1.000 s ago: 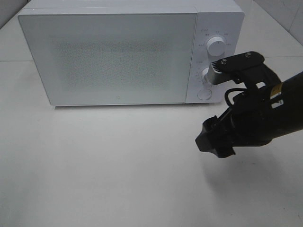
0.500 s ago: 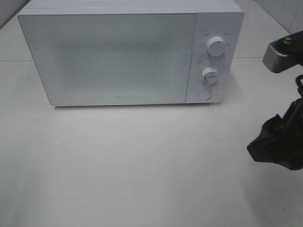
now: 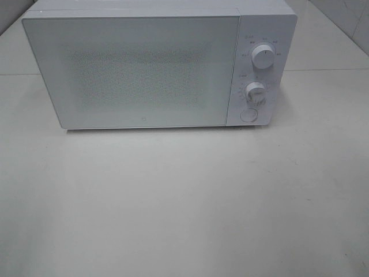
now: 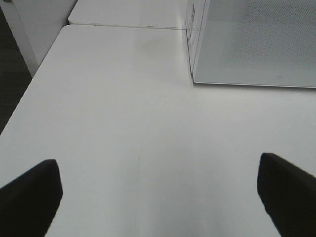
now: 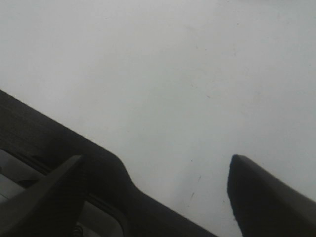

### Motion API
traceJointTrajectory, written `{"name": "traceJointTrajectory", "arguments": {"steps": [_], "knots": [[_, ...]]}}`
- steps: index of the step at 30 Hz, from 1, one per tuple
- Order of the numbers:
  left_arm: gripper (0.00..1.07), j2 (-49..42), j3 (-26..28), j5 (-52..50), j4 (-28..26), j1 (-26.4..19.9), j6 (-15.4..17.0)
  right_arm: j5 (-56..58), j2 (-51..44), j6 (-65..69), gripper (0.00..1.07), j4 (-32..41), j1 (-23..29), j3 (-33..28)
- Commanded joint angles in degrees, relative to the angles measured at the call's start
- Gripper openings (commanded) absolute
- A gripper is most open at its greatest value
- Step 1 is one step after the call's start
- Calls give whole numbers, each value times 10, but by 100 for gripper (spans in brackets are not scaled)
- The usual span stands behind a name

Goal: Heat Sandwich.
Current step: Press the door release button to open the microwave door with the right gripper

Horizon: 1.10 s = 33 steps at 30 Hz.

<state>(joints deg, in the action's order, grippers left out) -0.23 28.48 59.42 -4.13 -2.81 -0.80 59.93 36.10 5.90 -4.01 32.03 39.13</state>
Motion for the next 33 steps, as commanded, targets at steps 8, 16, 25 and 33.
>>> {"name": "traceJointTrajectory", "arguments": {"steps": [8,16,25,33], "knots": [[103,-16,-1,-1,2,-2,-1,37,-107,15,76,-19,-64,-15],[103,-16,-1,-1,2,-2,-1,32,-211,14,76,-32,-154,-70],[103,-16,-1,-1,2,-2,-1,-3,-314,14,76,-30,-240,-101],[103,-16,-1,-1,2,-2,-1,-3,-378,8,76,-29,-261,-102]]}}
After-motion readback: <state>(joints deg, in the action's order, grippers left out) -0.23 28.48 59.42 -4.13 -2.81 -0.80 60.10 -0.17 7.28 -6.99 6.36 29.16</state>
